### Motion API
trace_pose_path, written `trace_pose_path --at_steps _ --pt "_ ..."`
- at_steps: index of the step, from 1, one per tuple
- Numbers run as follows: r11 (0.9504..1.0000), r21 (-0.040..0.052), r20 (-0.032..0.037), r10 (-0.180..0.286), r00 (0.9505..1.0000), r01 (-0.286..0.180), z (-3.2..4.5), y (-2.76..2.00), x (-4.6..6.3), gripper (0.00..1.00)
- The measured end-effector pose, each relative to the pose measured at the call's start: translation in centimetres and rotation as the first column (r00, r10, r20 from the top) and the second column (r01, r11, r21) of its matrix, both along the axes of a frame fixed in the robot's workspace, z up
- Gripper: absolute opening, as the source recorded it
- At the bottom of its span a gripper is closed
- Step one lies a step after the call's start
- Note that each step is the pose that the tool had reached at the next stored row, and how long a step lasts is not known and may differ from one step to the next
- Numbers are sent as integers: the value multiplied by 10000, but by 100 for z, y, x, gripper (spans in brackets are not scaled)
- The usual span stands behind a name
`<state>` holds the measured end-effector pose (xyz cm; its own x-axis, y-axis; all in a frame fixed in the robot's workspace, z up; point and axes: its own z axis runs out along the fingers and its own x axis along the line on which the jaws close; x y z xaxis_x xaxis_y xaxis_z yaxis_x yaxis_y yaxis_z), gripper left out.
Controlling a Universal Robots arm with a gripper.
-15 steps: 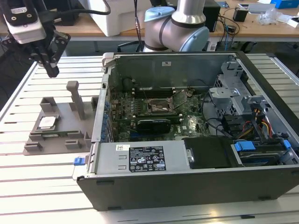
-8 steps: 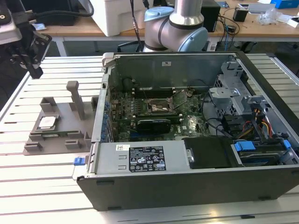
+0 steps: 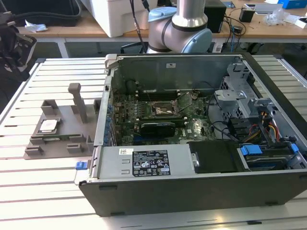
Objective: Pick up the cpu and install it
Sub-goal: 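Reach for the cpu, then pick up the cpu and move it towards the insertion slot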
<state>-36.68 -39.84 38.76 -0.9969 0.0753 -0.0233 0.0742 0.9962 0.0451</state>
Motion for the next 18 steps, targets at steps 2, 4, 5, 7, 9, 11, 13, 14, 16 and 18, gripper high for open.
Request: trace_pose_path --at_steps 2,4,5,7,9,11,13,14,16,18 --pt "10000 0 1 0 10000 0 -3 0 -35 11" --pt "10000 0 1 2 10000 -2 -4 0 -36 11" --pt "10000 0 0 2 10000 -2 -3 0 -37 11" --pt "10000 0 1 1 10000 -1 -3 0 -38 11" --pt "10000 0 0 1 10000 -1 -3 0 -39 11" --pt "10000 0 1 1 10000 -1 -4 0 -39 11" --pt "10000 0 1 1 10000 -1 -3 0 -40 11" --pt "10000 0 1 1 10000 -1 -3 0 -40 24" --pt "10000 0 1 1 10000 -1 -4 0 -41 42" --pt "10000 0 1 1 10000 -1 -3 0 -41 54"
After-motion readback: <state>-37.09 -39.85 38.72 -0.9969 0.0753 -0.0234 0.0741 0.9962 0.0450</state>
